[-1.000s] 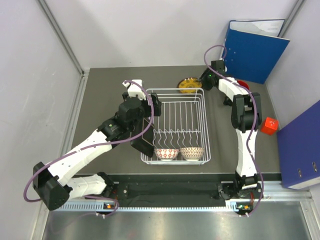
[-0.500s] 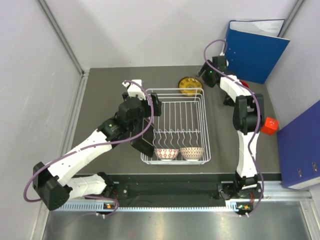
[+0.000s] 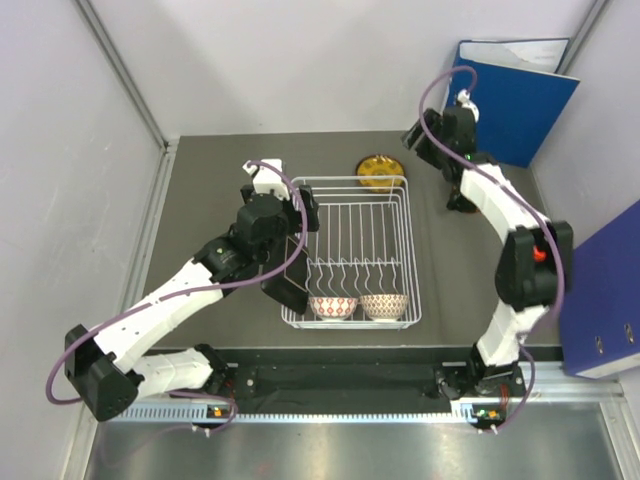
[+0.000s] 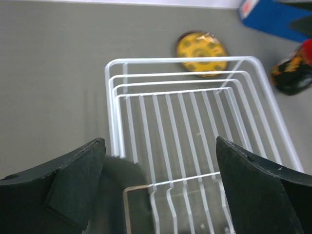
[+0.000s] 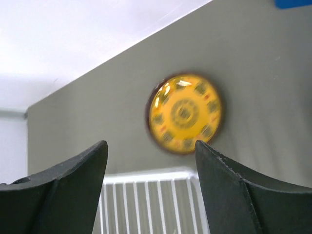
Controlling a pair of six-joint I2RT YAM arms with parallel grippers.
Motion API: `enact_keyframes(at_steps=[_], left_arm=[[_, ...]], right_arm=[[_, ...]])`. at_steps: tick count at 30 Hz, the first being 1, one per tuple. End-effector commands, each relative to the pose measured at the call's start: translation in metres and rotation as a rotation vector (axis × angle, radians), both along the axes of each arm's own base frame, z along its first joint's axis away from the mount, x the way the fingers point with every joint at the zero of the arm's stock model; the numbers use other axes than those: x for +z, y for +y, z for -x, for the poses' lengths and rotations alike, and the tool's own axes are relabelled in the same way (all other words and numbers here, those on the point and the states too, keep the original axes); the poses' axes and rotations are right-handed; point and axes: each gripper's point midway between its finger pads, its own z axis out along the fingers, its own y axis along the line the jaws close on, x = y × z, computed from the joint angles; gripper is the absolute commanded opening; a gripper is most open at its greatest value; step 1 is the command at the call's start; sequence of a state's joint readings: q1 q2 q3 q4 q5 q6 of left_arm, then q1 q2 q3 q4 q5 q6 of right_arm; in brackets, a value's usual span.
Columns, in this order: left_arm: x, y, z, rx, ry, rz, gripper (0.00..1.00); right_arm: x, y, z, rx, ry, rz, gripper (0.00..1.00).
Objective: Unload the mixed dishes from the dish rack
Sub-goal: Pick up the plate from the dish rack.
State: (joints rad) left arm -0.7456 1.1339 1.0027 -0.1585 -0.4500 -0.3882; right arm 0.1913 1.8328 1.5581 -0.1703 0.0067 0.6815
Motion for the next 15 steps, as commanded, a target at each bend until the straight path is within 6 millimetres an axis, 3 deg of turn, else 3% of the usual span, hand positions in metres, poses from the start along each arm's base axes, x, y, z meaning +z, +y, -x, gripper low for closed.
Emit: enact_keyframes(at_steps=[1,2,3,4,5,6,7,8,9,11,12,14,15], left_arm=[[0.032,0.031,-0.003,0.124,-0.040,-0.059,0.99],[0.032,0.035,-0.001,0.132,-0.035,-0.083,0.99],[0.037,0.042,0.002,0.143,-0.041,-0.101,0.99],[0.040,0.045,0.004,0.145,-0.049,-0.103,0.99],[0.050,0.050,0.010,0.137,-0.074,-0.091,0.99],[0.052,0.052,0.014,0.126,-0.078,-0.097,0.99],[0.056,0.056,0.018,0.126,-0.084,-0.093,0.99],[0.063,0.062,0.023,0.131,-0.095,-0.081,0.99],[0.060,0.066,0.029,0.122,-0.074,-0.100,0.99],[0.062,0.070,0.036,0.108,-0.057,-0.096,0.99],[0.058,0.070,0.040,0.099,-0.038,-0.083,0.99],[0.049,0.069,0.051,0.055,-0.015,-0.063,0.99],[0.046,0.068,0.054,0.044,-0.006,-0.041,0.99]], right_arm=[[0.118,0.047,0.061,0.115,-0.340,-0.027,0.72],[0.108,0.053,0.075,0.126,-0.335,-0.012,0.72],[0.138,0.070,0.103,0.176,-0.427,-0.011,0.72],[0.144,0.076,0.117,0.197,-0.454,0.001,0.72],[0.134,0.079,0.129,0.211,-0.452,0.030,0.72],[0.154,0.090,0.154,0.249,-0.510,0.009,0.72],[0.157,0.093,0.166,0.267,-0.525,0.006,0.72],[0.143,0.096,0.175,0.287,-0.505,0.019,0.72],[0.153,0.099,0.193,0.308,-0.532,-0.001,0.72],[0.136,0.098,0.207,0.328,-0.501,0.009,0.72],[0.141,0.096,0.220,0.335,-0.516,-0.001,0.71],[0.125,0.093,0.229,0.339,-0.491,0.000,0.71],[0.129,0.090,0.237,0.340,-0.505,-0.016,0.71]])
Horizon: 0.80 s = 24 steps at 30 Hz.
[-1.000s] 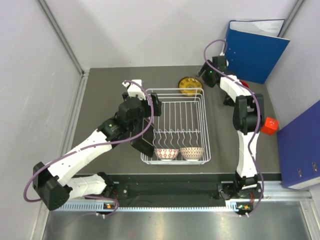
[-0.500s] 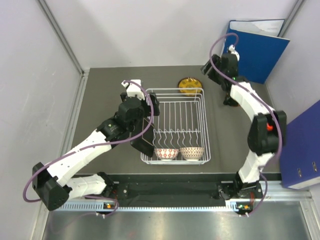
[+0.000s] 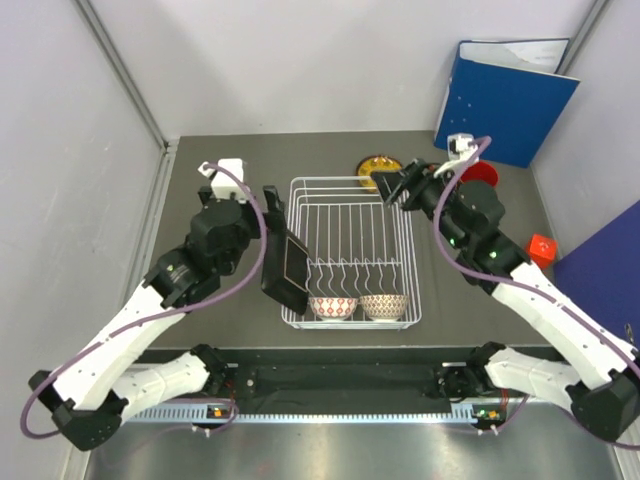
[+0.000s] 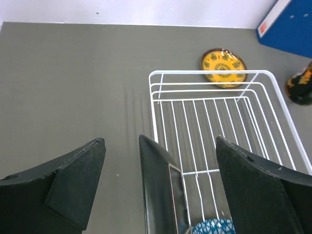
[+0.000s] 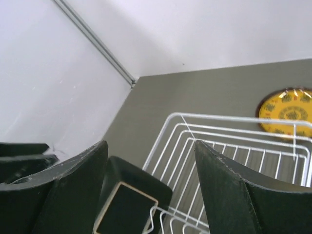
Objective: Unload the mixed dishes from the dish rack
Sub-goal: Pick up the plate from the dish rack.
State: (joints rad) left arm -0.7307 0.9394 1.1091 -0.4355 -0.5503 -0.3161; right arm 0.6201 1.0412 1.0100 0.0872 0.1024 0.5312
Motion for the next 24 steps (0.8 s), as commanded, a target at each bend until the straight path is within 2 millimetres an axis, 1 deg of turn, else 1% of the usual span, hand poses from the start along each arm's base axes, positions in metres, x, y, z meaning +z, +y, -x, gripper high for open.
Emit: enact_keyframes(at_steps=[1,2,3,4,5,6,7,8,9,10,11,12,13,14,15,16,18,20,22,24], left_arm=[[-0.008,-0.001,0.021,-0.076,0.047,0.056,0.98],[-0.011,0.001,0.024,-0.081,0.053,0.065,0.82],[-0.012,0.000,0.025,-0.086,0.059,0.089,0.64],[-0.014,-0.002,0.027,-0.111,0.074,0.102,0.41],[-0.014,-0.004,0.028,-0.128,0.083,0.114,0.01],[-0.014,-0.005,0.028,-0.135,0.096,0.130,0.00],[-0.013,-0.003,0.026,-0.134,0.106,0.139,0.00],[-0.013,-0.011,0.029,-0.183,0.135,0.150,0.07],[-0.013,-0.008,0.026,-0.174,0.148,0.163,0.41],[-0.013,-0.009,0.025,-0.179,0.162,0.171,0.52],[-0.009,-0.010,0.026,-0.194,0.167,0.183,0.58],[-0.010,-0.010,0.025,-0.193,0.177,0.187,0.74],[-0.009,-0.004,0.019,-0.171,0.186,0.192,0.78],[-0.013,-0.006,0.021,-0.196,0.222,0.200,0.82],[-0.014,0.001,0.016,-0.176,0.235,0.212,0.86],[-0.015,0.001,0.013,-0.187,0.259,0.224,0.86],[-0.019,0.000,0.014,-0.202,0.305,0.233,0.86],[-0.021,-0.005,0.012,-0.224,0.335,0.241,0.85],[-0.034,-0.011,0.013,-0.258,0.408,0.268,0.83],[-0.044,-0.011,0.012,-0.263,0.446,0.283,0.81]], right_arm=[[-0.024,-0.008,0.014,-0.018,0.020,0.019,0.71],[-0.033,-0.008,0.017,-0.011,0.038,0.021,0.72],[-0.034,-0.009,0.020,-0.007,0.040,0.017,0.71],[-0.041,-0.008,0.022,0.003,0.054,0.020,0.72],[-0.043,-0.008,0.025,0.009,0.062,0.016,0.71],[-0.043,-0.009,0.028,0.014,0.059,0.009,0.72],[-0.048,-0.009,0.030,0.017,0.069,0.010,0.71],[-0.048,-0.009,0.032,0.020,0.069,0.002,0.71],[-0.049,-0.011,0.034,0.020,0.070,-0.003,0.72],[-0.049,-0.011,0.036,0.024,0.066,-0.006,0.71],[-0.047,-0.011,0.038,0.027,0.062,-0.011,0.71],[-0.047,-0.012,0.039,0.027,0.062,-0.014,0.71],[-0.049,-0.012,0.040,0.028,0.066,-0.015,0.71],[-0.049,-0.012,0.042,0.032,0.065,-0.018,0.71],[-0.048,-0.012,0.043,0.033,0.065,-0.022,0.71],[-0.051,-0.012,0.044,0.035,0.069,-0.019,0.72],[-0.053,-0.012,0.046,0.039,0.074,-0.015,0.71],[-0.054,-0.012,0.046,0.039,0.076,-0.011,0.71],[-0.058,-0.012,0.046,0.040,0.086,0.000,0.71],[-0.061,-0.012,0.046,0.038,0.089,0.004,0.71]])
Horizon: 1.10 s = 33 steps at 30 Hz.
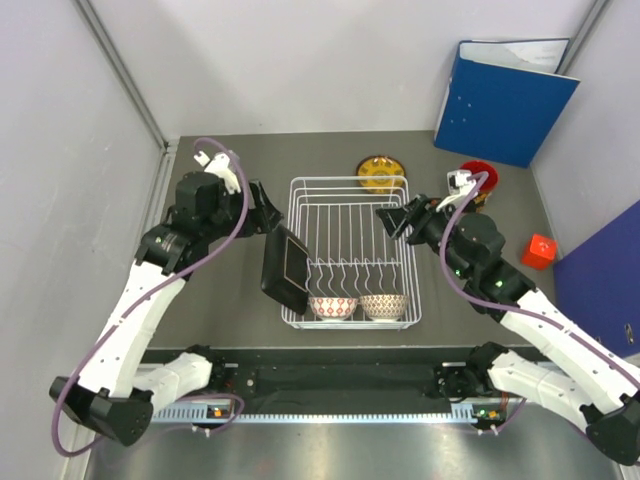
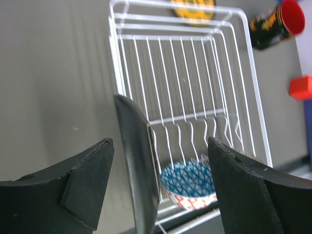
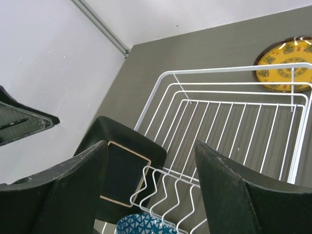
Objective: Unload the mixed dishes from the dish rack
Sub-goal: Pick up the plate from the dish rack.
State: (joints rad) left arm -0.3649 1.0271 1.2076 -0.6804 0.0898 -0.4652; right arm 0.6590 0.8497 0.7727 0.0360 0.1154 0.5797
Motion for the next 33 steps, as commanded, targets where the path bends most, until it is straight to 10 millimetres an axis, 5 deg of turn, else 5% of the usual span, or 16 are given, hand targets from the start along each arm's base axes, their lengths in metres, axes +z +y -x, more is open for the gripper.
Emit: enact_keyframes(at_steps=[1,8,29,33], left_arm=[[-0.015,-0.011,0.010,-0.080,0.104,0.068,0.79],[-0.056,-0.017,0.016,-0.135,0.221,0.054,0.76],[-0.109,-0.033,0.033,-0.241,0.317,0.106,0.53],[-0.115,-0.034,0.032,-0.238,0.322,0.109,0.40]], right_arm=[[0.002,0.003,0.004,0.013,-0.012,-0.012,0.72],[-0.012,0.008,-0.002,0.015,0.023,0.019,0.72],[-0.048,0.022,-0.012,0.029,0.104,0.074,0.72],[-0.050,0.023,-0.013,0.028,0.108,0.078,0.72]])
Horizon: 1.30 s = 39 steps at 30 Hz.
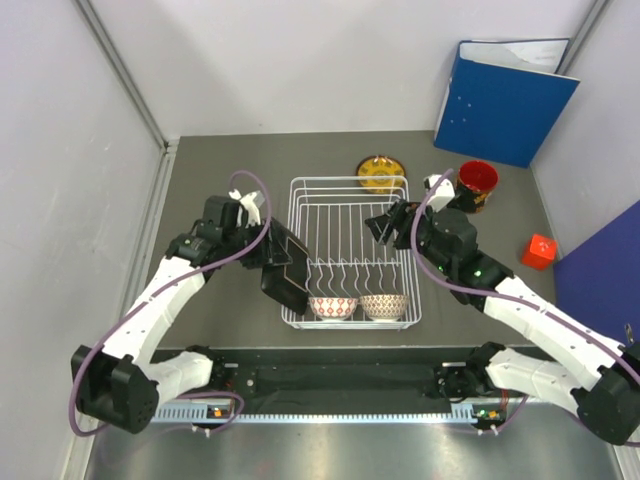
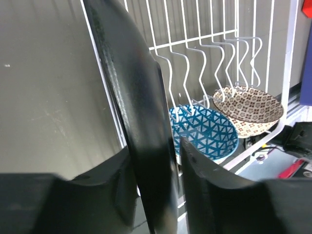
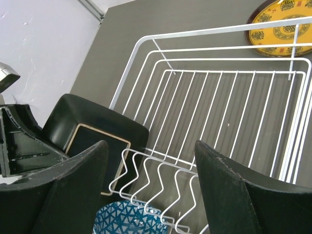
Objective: Unload the mixed dishes from the dish rack
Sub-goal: Pick up the plate from the dish rack.
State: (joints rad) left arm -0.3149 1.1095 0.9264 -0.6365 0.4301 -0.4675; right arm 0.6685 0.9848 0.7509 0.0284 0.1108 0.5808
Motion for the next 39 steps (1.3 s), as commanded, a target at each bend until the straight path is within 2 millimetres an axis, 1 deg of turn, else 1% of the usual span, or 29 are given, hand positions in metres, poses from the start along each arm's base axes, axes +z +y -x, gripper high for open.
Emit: enact_keyframes(at_steps=[1,2,5,8,9,14,15,16,21,25,26,27,28,29,31,32,34,36,37,38,39], left_arm=[[0.003,-0.005,-0.008,-0.015,-0.046,0.026,0.37],[0.004,-0.005,-0.009,-0.016,-0.057,0.028,0.31],[0.007,-0.007,-0.010,-0.024,-0.068,0.035,0.25],[0.007,-0.009,-0.009,-0.039,-0.062,0.047,0.05],[0.009,-0.009,-0.010,-0.041,-0.068,0.047,0.00],[0.028,-0.010,-0.013,-0.049,-0.124,0.055,0.00],[0.037,-0.013,-0.014,-0.058,-0.137,0.072,0.00],[0.041,-0.014,-0.014,-0.062,-0.139,0.083,0.00],[0.070,-0.021,-0.016,-0.077,-0.193,0.139,0.00],[0.095,-0.024,-0.015,-0.086,-0.241,0.171,0.00],[0.107,-0.024,-0.015,-0.090,-0.269,0.183,0.00],[0.115,-0.025,-0.015,-0.091,-0.284,0.195,0.00],[0.121,-0.026,-0.014,-0.099,-0.297,0.206,0.00],[0.134,-0.026,-0.014,-0.099,-0.328,0.213,0.00],[0.146,-0.027,-0.015,-0.100,-0.350,0.219,0.00],[0.159,-0.027,-0.014,-0.105,-0.376,0.233,0.00],[0.171,-0.029,-0.013,-0.107,-0.402,0.255,0.00],[0.187,-0.029,-0.012,-0.100,-0.442,0.279,0.00],[0.193,-0.028,-0.012,-0.095,-0.462,0.283,0.00],[0.201,-0.026,-0.009,-0.089,-0.495,0.289,0.00],[0.206,-0.022,-0.013,-0.062,-0.531,0.277,0.00]], right_arm=[[0.007,0.007,0.001,0.013,-0.020,-0.023,0.72],[0.007,0.008,0.002,0.016,-0.021,-0.024,0.72],[0.006,0.009,0.002,0.018,-0.019,-0.021,0.71],[0.005,0.010,0.002,0.021,-0.017,-0.019,0.72],[0.005,0.009,0.002,0.020,-0.019,-0.019,0.72],[0.005,0.009,0.003,0.021,-0.017,-0.011,0.72],[0.005,0.009,0.003,0.023,-0.016,-0.009,0.72],[0.004,0.009,0.003,0.021,-0.014,-0.006,0.71],[0.009,0.009,0.002,0.024,-0.023,0.002,0.71],[0.020,0.007,0.003,0.024,-0.044,0.001,0.71],[0.027,0.007,0.004,0.027,-0.054,0.003,0.71],[0.029,0.007,0.003,0.028,-0.059,0.005,0.71],[0.036,0.007,0.003,0.026,-0.073,-0.004,0.71],[0.041,0.006,0.004,0.028,-0.074,0.006,0.71],[0.050,0.004,0.005,0.029,-0.088,0.005,0.72],[0.061,0.004,0.006,0.031,-0.106,0.000,0.72],[0.071,0.001,0.008,0.032,-0.120,-0.002,0.72],[0.088,-0.002,0.011,0.030,-0.147,-0.015,0.72],[0.090,-0.003,0.012,0.030,-0.148,-0.014,0.72],[0.100,-0.004,0.013,0.027,-0.163,-0.024,0.72],[0.105,-0.007,0.013,0.013,-0.170,-0.030,0.72]])
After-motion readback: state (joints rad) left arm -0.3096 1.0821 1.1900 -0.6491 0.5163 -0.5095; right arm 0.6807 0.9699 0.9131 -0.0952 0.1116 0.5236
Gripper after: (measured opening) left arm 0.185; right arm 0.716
